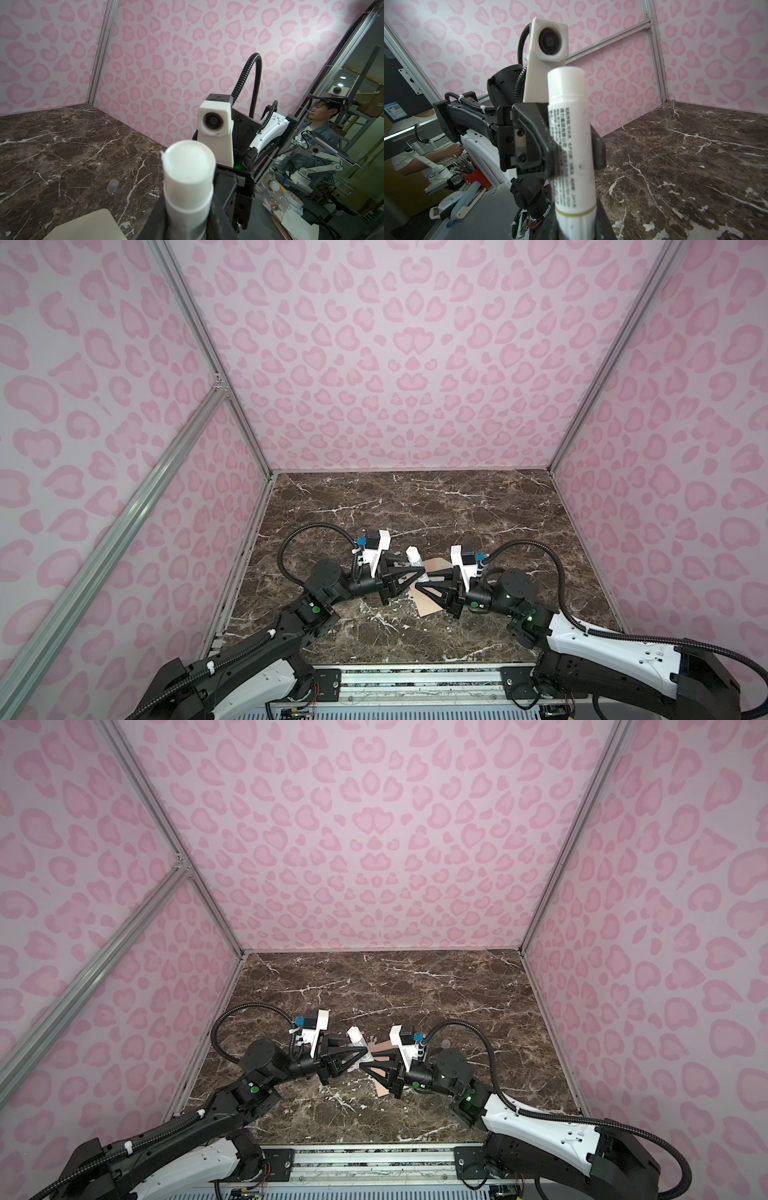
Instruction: Place the letter into the envelope and seal it
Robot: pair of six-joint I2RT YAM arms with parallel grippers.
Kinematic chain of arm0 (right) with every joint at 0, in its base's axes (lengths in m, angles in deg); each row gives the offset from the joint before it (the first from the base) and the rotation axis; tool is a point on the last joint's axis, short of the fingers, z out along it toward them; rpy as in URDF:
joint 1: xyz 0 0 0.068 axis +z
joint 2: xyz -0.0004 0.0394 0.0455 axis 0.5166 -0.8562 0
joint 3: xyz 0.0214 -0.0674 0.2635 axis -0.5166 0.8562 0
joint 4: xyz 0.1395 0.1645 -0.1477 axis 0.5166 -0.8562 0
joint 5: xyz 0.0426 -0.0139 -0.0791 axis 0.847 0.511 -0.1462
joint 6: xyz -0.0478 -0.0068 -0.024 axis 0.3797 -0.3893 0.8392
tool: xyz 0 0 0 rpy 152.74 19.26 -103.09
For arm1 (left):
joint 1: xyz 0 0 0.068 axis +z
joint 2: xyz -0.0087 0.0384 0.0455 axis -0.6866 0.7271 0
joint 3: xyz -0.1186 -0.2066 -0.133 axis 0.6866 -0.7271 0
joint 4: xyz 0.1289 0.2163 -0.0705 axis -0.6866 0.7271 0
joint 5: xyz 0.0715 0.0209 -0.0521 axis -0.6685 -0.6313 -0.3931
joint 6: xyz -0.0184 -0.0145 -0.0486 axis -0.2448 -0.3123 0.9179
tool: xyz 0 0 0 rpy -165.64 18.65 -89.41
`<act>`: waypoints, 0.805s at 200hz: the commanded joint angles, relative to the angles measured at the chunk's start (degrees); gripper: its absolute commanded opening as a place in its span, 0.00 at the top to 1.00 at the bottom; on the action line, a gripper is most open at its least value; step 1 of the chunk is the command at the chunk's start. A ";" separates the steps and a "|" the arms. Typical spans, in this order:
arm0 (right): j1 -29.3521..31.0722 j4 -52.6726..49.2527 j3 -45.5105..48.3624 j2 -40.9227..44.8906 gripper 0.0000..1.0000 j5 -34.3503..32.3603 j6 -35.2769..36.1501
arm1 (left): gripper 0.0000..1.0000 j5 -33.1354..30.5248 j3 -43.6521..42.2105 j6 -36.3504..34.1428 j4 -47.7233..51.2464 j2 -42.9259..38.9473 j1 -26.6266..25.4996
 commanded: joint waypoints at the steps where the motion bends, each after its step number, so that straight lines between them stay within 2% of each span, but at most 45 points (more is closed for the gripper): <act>1: 1.24 -1.23 -0.98 2.60 0.71 -10.20 8.05 | 0.96 3.58 0.59 -1.38 7.16 -0.89 -0.27; 17: 4.69 -5.53 0.07 5.32 0.55 -20.59 16.41 | 0.96 -2.17 1.50 -1.32 9.04 -1.76 -0.23; 34: 7.37 -7.18 1.48 7.19 0.49 -27.78 23.71 | 0.96 -8.91 3.42 -1.36 11.84 -2.22 -0.25; 71: 12.82 -5.43 2.76 6.19 0.48 -41.55 32.21 | 0.96 -21.98 7.79 -1.23 16.78 -1.88 -0.31; 114: 19.57 3.07 0.64 -3.56 0.51 -55.96 41.94 | 0.96 -33.46 10.60 -0.11 19.27 -0.06 -2.43; 161: 21.36 20.21 -1.36 -14.92 0.48 -63.74 50.83 | 0.96 -45.65 12.17 2.68 21.08 2.07 -6.71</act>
